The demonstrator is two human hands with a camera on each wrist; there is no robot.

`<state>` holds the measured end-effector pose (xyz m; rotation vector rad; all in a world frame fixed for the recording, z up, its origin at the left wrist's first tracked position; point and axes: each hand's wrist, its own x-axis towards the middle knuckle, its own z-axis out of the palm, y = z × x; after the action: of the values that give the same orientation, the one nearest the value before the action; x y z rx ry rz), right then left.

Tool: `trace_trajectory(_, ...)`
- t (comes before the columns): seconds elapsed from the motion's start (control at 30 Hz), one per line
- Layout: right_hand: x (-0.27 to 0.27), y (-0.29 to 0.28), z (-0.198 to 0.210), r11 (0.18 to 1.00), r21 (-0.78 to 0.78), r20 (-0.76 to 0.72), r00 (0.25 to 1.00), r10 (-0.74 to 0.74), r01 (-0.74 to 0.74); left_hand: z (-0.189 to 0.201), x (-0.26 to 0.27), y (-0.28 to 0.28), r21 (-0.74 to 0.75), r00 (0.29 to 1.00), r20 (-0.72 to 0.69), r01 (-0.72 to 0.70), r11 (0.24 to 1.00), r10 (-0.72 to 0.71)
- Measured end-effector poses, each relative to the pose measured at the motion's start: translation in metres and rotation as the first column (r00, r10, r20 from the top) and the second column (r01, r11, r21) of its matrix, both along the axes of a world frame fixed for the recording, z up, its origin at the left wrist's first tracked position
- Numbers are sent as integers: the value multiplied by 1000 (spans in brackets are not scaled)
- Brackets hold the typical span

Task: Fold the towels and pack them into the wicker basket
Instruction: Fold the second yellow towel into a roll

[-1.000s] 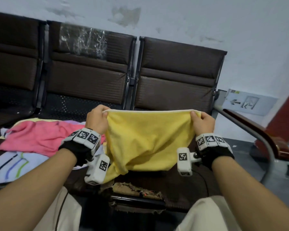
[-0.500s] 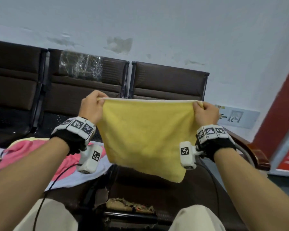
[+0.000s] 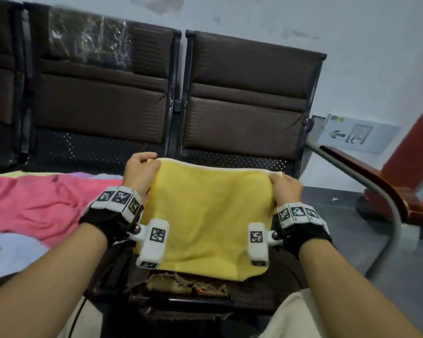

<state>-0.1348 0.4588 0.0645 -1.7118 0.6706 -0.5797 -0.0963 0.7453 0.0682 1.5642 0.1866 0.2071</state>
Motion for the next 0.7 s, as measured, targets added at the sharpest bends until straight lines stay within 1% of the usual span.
trace_trajectory(0.07, 6, 8, -4, 999, -24, 11, 999, 42, -41, -4, -2, -8, -54, 1000, -1, 27, 998, -27)
trace_trajectory(0.17, 10, 28, 4, 989, -88, 129, 983, 132, -121, 0, -6, -21, -24, 995, 78, 71, 997, -69)
trace_trajectory(0.23, 11, 44, 11, 970, -124, 210, 950, 230, -207, 2, -8, -28, 3, 983, 144, 119, 993, -118)
trace_trajectory(0.3, 8, 59, 15, 942, -114, 256, 907, 335, -316, -1, -11, -32, 50, 973, 175, 144, 988, -151)
trace_trajectory(0.33, 6, 65, 17, 914, -85, 263, 876, 404, -396, -3, -12, -34, 56, 970, 176, 158, 986, -165)
trace_trajectory(0.37, 5, 70, 18, 869, -41, 265, 834, 485, -492, -5, -13, -35, 51, 968, 171, 175, 983, -181)
trace_trajectory(0.43, 5, 76, 17, 743, 55, 254, 729, 636, -667, -8, -11, -37, 45, 969, 140, 200, 979, -205)
trace_trajectory(0.47, 5, 78, 15, 685, 85, 235, 683, 692, -723, -9, -9, -38, 42, 971, 116, 207, 977, -211)
trace_trajectory(0.5, 5, 78, 12, 645, 92, 212, 647, 732, -759, -10, -8, -37, 36, 973, 92, 210, 977, -212)
trace_trajectory(0.53, 7, 78, 9, 623, 76, 186, 625, 758, -778, -12, -6, -36, 27, 974, 71, 212, 977, -214)
trace_trajectory(0.57, 9, 77, 6, 616, 26, 150, 613, 776, -787, -13, -6, -35, 17, 974, 55, 220, 975, -220)
trace_trajectory(0.6, 10, 76, 4, 614, -74, 91, 608, 789, -786, -14, -5, -33, 9, 972, 42, 231, 973, -231)
trace_trajectory(0.67, 12, 74, 1, 578, -345, -65, 634, 771, -739, -17, -6, -31, 19, 965, 31, 259, 966, -260)
trace_trajectory(0.7, 13, 74, 0, 547, -451, -109, 652, 750, -705, -18, -8, -31, 33, 961, 28, 273, 961, -274)
